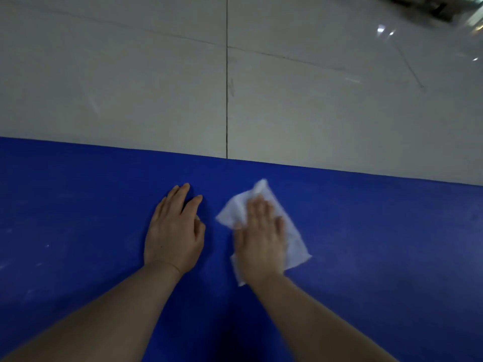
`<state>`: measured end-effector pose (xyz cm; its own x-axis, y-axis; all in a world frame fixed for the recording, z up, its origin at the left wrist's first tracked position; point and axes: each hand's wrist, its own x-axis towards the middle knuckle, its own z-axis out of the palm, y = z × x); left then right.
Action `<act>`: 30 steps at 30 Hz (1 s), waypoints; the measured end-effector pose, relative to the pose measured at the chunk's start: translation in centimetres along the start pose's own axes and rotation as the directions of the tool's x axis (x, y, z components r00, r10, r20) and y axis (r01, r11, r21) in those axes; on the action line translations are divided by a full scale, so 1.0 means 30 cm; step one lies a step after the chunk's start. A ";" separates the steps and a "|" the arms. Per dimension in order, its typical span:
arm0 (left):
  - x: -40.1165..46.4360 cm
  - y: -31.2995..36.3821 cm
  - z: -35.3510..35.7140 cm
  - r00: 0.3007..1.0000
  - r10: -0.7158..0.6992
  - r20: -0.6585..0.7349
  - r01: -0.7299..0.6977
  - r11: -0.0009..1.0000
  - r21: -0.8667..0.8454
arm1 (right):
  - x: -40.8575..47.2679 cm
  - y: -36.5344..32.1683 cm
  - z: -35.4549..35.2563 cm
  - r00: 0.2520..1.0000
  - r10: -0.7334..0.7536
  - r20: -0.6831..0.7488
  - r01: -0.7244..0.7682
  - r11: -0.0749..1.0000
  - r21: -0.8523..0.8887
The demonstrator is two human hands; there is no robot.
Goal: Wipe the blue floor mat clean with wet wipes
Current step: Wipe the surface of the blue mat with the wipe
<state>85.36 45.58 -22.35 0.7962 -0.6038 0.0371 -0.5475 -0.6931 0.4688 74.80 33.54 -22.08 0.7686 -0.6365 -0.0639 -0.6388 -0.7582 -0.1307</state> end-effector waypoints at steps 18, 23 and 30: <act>-0.191 -0.070 -0.030 0.994 0.041 -0.102 -0.045 0.998 -0.038 | -0.011 -0.082 -0.008 0.993 -0.039 0.109 0.036 0.999 0.029; -0.192 -0.077 -0.027 0.995 0.038 -0.097 -0.038 0.999 0.005 | -0.117 -0.053 -0.029 0.878 -0.431 0.206 0.420 0.902 0.099; -0.191 -0.062 -0.030 0.992 0.034 -0.124 -0.033 0.999 0.012 | -0.136 0.306 -0.070 0.924 0.370 0.100 -0.376 0.925 0.055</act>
<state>82.05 50.68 -22.63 0.8031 -0.5734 0.1620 -0.5761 -0.6777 0.4571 65.73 28.87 -20.95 0.4770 -0.8544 -0.2061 -0.8782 -0.4539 -0.1508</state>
